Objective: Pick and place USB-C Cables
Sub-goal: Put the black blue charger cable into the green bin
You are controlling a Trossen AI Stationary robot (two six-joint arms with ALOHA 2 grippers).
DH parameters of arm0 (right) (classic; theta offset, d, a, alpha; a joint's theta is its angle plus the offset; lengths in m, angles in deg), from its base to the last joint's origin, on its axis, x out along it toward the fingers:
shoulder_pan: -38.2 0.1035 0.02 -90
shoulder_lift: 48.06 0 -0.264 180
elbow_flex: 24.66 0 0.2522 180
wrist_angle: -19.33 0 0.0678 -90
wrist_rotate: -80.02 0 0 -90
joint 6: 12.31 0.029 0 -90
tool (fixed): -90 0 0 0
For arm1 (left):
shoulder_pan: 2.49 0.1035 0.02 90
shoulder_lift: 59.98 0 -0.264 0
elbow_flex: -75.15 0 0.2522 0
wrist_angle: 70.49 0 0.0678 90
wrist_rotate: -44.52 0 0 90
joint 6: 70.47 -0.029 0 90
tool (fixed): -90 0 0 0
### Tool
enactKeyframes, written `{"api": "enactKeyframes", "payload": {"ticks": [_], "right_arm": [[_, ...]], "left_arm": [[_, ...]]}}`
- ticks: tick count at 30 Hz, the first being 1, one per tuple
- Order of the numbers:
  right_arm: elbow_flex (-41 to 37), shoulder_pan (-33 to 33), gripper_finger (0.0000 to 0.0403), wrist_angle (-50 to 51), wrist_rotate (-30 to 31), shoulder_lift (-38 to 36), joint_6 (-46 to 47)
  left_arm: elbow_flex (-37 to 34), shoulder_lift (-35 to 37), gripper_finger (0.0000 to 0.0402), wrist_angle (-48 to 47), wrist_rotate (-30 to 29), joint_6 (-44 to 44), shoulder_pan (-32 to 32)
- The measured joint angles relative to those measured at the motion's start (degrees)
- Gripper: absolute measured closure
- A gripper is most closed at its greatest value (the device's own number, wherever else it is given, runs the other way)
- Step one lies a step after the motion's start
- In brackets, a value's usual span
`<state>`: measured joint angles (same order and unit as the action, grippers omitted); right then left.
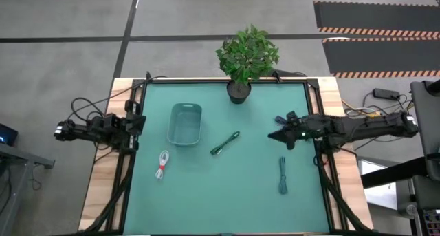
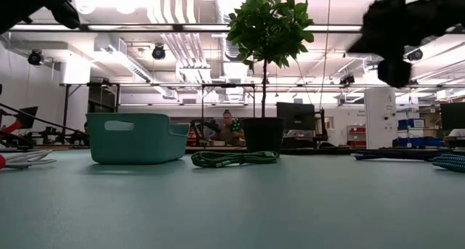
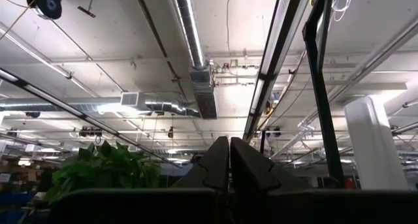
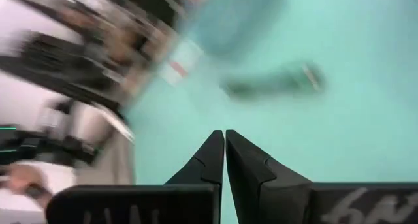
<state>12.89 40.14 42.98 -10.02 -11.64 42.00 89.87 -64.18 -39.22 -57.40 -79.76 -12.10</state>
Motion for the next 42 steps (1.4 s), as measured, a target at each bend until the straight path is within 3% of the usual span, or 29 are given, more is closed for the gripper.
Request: {"api": "enactKeyframes", "payload": {"ticks": [6,11,17,22,28,35,42], "right_arm": [[12.2,6.1,0.0394,29.6,-3.5,10.3,21.7],[18.5,11.4,0.0394,41.3,-11.7,19.0,32.5],[20.9,16.4,0.0394,41.5,-14.0,27.8,40.8],[20.9,17.6,0.0384,41.6,-14.5,33.0,41.7],[20.9,17.6,0.0318,40.2,-14.9,36.7,41.7],[20.9,17.6,0.0222,40.1,-10.4,38.6,41.3],[20.9,17.6,0.0185,39.3,-6.9,41.4,41.4]], "left_arm": [[-0.4,0.0,0.0401,-0.1,0.0,0.1,0.0],[-0.5,0.0,0.0401,-0.2,0.1,0.1,0.0],[-0.5,0.0,0.0401,-0.6,0.1,0.1,0.0],[-0.5,-0.1,0.0401,-1.1,0.1,0.1,0.0],[-0.5,0.0,0.0401,-1.0,0.1,0.1,0.0],[-0.4,0.0,0.0401,-0.9,0.1,-0.1,0.0],[-0.4,0.0,0.0401,-0.4,0.1,-0.1,0.0]]}}
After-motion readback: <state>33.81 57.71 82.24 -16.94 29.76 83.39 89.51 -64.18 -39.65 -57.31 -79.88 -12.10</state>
